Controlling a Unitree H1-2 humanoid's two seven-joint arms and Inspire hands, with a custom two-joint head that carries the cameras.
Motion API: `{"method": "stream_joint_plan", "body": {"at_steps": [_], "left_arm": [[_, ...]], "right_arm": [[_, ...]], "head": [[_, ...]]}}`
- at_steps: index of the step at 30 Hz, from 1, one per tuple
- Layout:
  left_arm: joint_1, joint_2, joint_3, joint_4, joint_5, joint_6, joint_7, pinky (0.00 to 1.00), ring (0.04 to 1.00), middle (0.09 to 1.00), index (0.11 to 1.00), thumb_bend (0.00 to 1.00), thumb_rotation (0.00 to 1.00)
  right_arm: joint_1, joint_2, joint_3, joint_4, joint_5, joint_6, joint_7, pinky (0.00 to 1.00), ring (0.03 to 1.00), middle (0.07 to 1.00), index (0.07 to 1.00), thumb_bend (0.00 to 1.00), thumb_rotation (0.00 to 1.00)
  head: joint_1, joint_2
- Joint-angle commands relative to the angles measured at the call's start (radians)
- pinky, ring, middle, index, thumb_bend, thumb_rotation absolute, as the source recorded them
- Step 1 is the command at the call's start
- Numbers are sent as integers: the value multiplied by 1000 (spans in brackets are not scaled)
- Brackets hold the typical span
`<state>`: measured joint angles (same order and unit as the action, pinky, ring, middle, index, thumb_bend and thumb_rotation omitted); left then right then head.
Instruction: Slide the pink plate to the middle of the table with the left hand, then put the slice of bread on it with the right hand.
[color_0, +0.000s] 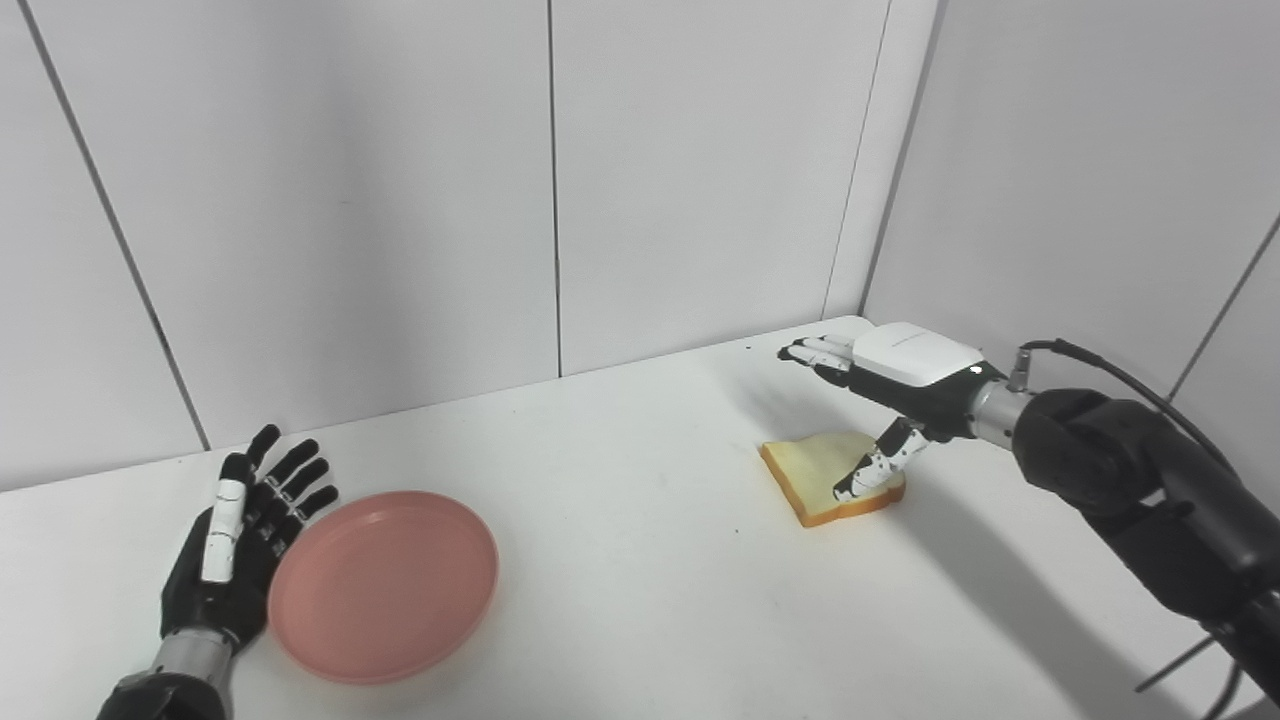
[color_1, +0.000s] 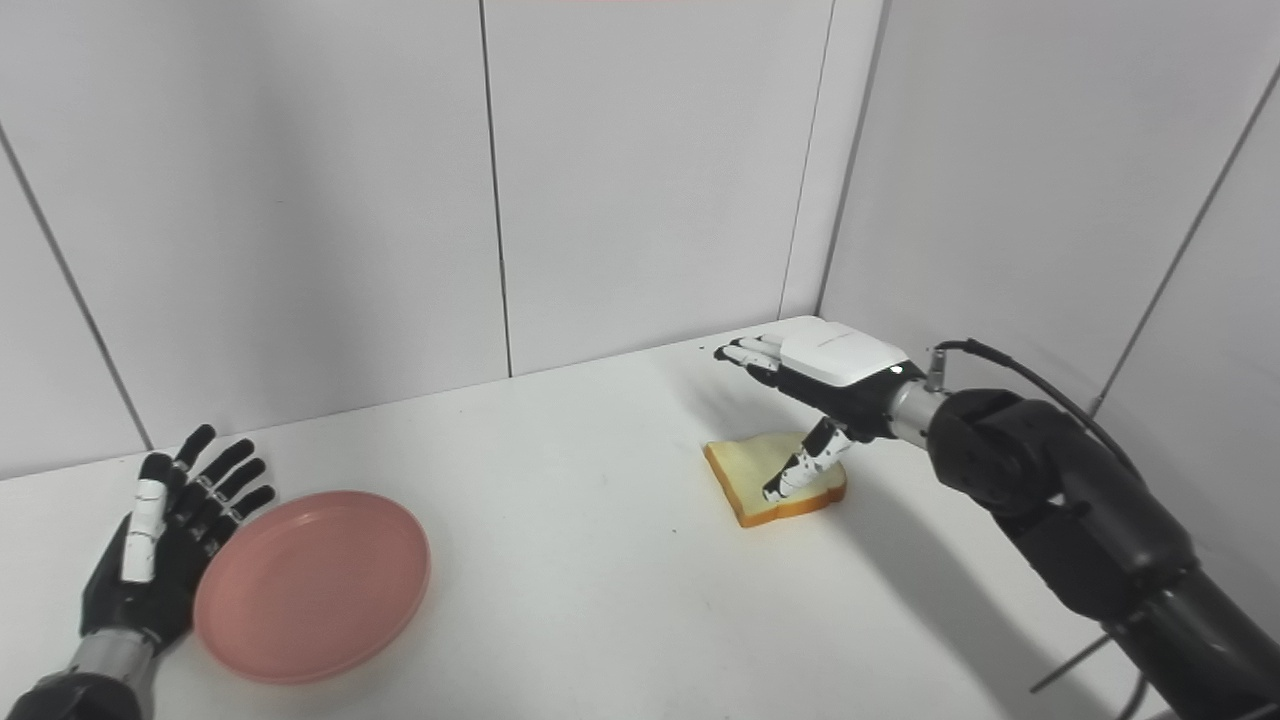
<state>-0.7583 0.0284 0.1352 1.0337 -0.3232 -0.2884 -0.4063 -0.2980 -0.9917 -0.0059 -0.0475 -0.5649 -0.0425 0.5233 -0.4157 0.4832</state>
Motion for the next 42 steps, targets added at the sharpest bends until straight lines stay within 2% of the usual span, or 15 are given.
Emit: {"method": "stream_joint_plan", "body": {"at_steps": [1, 5, 9, 13, 18, 23, 24, 25, 27, 31, 37, 42], "left_arm": [[14, 4, -3, 3, 14, 8, 3, 781, 860, 848, 937, 893, 751], [18, 4, -8, -4, 17, 9, 2, 775, 860, 849, 941, 891, 759], [22, 3, -7, -8, 16, 15, 4, 778, 858, 848, 940, 884, 756], [30, -1, -6, -26, 18, 25, 12, 776, 857, 843, 935, 874, 750], [34, -3, -6, -29, 23, 25, 15, 779, 857, 844, 928, 868, 750], [31, -5, -2, -23, 20, 24, 11, 785, 859, 845, 925, 871, 747], [32, -6, -2, -26, 19, 25, 10, 782, 857, 844, 924, 873, 747], [33, -7, -1, -29, 18, 26, 9, 773, 851, 842, 920, 875, 746], [38, -8, -2, -40, 18, 32, 8, 775, 850, 841, 920, 879, 746], [41, -7, -7, -44, 23, 32, 7, 781, 855, 845, 927, 889, 751], [41, -11, 0, -43, 15, 38, 10, 775, 852, 840, 917, 892, 734], [42, -11, 0, -37, 18, 32, 9, 781, 846, 835, 915, 897, 734]], "right_arm": [[-58, -50, 4, -4, -32, 18, 6, 821, 933, 969, 994, 1000, 325], [-111, -50, 53, 13, -51, 31, 79, 763, 919, 970, 991, 1000, 288], [-153, -51, 97, 30, -95, 31, 127, 713, 889, 961, 960, 1000, 210], [-185, -43, 130, 36, -157, 75, 181, 768, 917, 971, 938, 1000, 186], [-199, -35, 149, 61, -189, 81, 197, 832, 969, 972, 919, 1000, 184], [-215, -20, 183, 98, -229, 71, 203, 834, 990, 968, 924, 1000, 202], [-223, -16, 195, 111, -238, 67, 206, 871, 990, 967, 926, 1000, 211], [-229, -14, 203, 119, -245, 64, 207, 958, 987, 966, 925, 1000, 228], [-243, -8, 231, 141, -282, 48, 193, 987, 995, 962, 917, 1000, 258], [-268, 3, 272, 167, -323, 40, 190, 1000, 1000, 966, 909, 1000, 291], [-281, 33, 274, 172, -311, 83, 237, 1000, 1000, 985, 905, 1000, 300], [-275, 44, 271, 189, -314, 78, 231, 1000, 1000, 979, 908, 1000, 287]], "head": [[2, 3], [4, 6], [6, 8], [10, 10], [11, 11], [11, 11], [11, 15], [11, 15], [10, 20], [11, 23], [15, 23], [17, 24]]}}
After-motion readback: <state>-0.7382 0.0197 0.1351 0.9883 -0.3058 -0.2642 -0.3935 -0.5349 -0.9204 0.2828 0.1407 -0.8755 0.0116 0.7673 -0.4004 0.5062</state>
